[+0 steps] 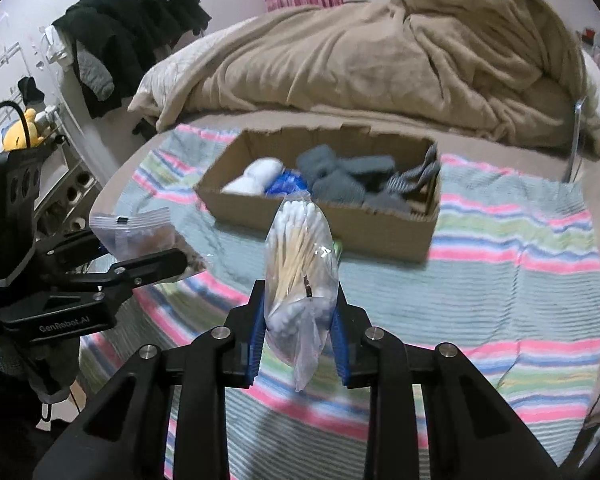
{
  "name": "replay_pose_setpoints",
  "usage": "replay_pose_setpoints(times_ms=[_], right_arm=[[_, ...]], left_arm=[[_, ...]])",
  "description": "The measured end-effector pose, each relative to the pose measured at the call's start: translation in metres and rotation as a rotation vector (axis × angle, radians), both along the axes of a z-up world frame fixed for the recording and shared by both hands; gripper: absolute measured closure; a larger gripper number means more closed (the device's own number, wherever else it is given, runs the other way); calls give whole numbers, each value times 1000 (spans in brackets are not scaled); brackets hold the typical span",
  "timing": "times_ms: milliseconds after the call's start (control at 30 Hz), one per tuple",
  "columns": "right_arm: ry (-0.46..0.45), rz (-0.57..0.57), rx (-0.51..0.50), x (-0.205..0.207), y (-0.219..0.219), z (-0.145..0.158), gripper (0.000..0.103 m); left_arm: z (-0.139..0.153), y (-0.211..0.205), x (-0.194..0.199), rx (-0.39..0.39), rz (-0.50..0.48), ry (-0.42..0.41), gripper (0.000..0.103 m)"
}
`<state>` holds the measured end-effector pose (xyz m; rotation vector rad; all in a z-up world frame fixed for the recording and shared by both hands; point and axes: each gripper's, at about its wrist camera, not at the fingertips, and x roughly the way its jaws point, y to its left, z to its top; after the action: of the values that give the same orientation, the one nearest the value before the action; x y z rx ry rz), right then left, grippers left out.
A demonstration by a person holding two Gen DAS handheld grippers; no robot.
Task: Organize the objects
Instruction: 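Place the plastic bag and cotton swab bag into the box, opening both tools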
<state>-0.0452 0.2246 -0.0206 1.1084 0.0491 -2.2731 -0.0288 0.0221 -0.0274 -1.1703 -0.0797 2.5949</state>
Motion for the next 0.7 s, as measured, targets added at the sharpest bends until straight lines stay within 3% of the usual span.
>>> replay_pose_setpoints(times_ms=[333,700], right_arm=[[60,-50,-13,-28,12,20,73],[73,-98,9,-68,19,19,73]], left_arm=[[24,-13,-21,9,46,60,54],[25,-24,-61,17,83,75,54]])
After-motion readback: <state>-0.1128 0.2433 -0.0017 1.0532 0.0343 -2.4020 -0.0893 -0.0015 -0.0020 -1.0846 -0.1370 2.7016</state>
